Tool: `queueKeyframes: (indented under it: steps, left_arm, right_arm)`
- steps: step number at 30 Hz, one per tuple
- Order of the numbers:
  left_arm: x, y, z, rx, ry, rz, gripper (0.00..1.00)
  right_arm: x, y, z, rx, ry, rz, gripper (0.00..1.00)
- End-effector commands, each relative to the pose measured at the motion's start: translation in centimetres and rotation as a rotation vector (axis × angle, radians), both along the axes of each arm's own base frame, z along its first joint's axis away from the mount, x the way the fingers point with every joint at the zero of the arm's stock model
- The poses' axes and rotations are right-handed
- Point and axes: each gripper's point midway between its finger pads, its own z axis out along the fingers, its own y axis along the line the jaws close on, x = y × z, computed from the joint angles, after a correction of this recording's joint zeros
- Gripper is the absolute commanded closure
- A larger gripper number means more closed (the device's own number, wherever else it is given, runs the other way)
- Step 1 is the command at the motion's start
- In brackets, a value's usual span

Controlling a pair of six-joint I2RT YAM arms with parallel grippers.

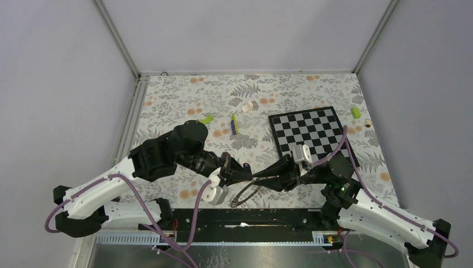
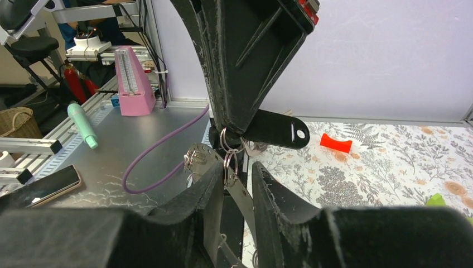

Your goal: Remove the keys from the keyring

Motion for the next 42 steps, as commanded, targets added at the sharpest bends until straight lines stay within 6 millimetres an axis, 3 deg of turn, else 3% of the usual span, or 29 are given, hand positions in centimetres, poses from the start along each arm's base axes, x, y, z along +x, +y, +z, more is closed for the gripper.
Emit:
queueKeyframes:
  steps: [1,7,16,29,38,42]
  left_arm:
    - [-0.7,0.2,1.4,-0.058,-0.011,-0.031,1.00]
    - [-0.8,0.3,1.4,-0.057,-0.009,-0.030,1.00]
    - [-0.7,0.3,1.5,-0.060,-0.013,-0.026,1.00]
    - [-0.7,0.3,1.6,-0.061,-0.012,-0.024,1.00]
    - [-0.6,0.2,1.5,-0.059,-0.011,-0.026,1.00]
    - [-0.7,0.2,1.5,-0.058,-0.010,-0.028,1.00]
  right_arm:
    - [-0.4,-0.2,2.3,0.064,-0.043,0.020,0.70]
    - [-0.5,-0.4,2.4,0.071,-0.044,0.018,0.73]
    - [-0.6,-0.7,2.8,0.088,-0.057,0.005,0.87]
    - [-0.4,-1.3,3.0,0.095,-0.074,-0.026,0.93]
    - [-0.3,-1.4,3.0,0.096,-0.078,-0.036,0.91]
    - [-0.3,-1.3,2.9,0.092,-0.075,-0.037,0.78]
